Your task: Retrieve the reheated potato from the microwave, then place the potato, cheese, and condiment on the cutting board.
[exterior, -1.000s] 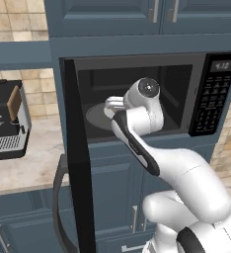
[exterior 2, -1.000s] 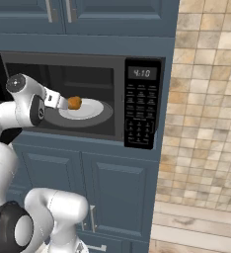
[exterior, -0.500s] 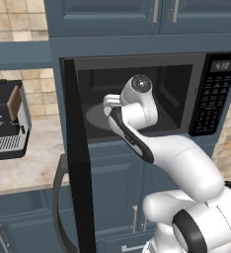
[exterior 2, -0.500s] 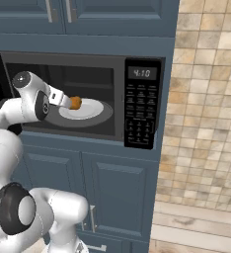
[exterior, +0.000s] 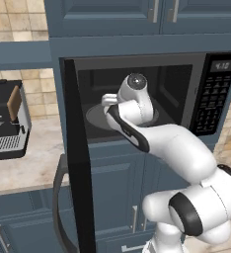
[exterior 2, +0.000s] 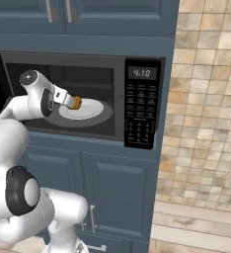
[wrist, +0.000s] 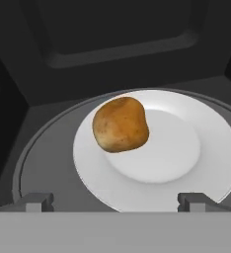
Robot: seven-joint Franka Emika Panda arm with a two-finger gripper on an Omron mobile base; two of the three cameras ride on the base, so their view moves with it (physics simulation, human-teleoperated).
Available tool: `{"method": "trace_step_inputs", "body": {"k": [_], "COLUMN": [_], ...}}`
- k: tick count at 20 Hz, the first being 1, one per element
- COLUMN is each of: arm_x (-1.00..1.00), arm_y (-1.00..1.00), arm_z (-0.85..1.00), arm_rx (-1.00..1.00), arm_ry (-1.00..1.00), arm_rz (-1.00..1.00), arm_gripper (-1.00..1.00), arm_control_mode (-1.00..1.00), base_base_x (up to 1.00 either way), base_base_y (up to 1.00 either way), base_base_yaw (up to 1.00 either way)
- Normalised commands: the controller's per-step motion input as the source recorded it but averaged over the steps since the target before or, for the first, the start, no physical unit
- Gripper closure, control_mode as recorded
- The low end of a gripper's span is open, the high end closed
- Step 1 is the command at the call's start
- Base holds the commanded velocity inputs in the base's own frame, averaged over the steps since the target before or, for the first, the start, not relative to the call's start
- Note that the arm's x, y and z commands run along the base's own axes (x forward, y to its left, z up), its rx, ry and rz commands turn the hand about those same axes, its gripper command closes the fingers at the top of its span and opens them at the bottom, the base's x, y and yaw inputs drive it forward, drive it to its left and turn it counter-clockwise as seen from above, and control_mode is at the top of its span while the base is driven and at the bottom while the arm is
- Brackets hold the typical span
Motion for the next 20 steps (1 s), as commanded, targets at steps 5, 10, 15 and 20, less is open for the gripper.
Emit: {"method": "trace_step_inputs", "body": {"k": [5,10,15,20], "arm_x": [0.23,0.27,0.29,0.23], "arm_y": [0.08,0.00,0.00,0.00], "arm_z": [-0.14,-0.09,-0.01,-0.02], "arm_rx": [0.00,0.00,0.00,-0.01], "arm_ry": [0.00,-0.06,-0.02,0.00], "arm_rz": [0.00,0.00,0.00,0.00], "arm_gripper": [-1.00,-1.00,-1.00,-1.00], "arm_control_mode": [-1.00,-1.00,-1.00,-1.00], "base_base_x": [0.00,0.00,0.00,0.00], "base_base_y": [0.00,0.00,0.00,0.00], "base_base_yaw": [0.00,0.00,0.00,0.00]}}
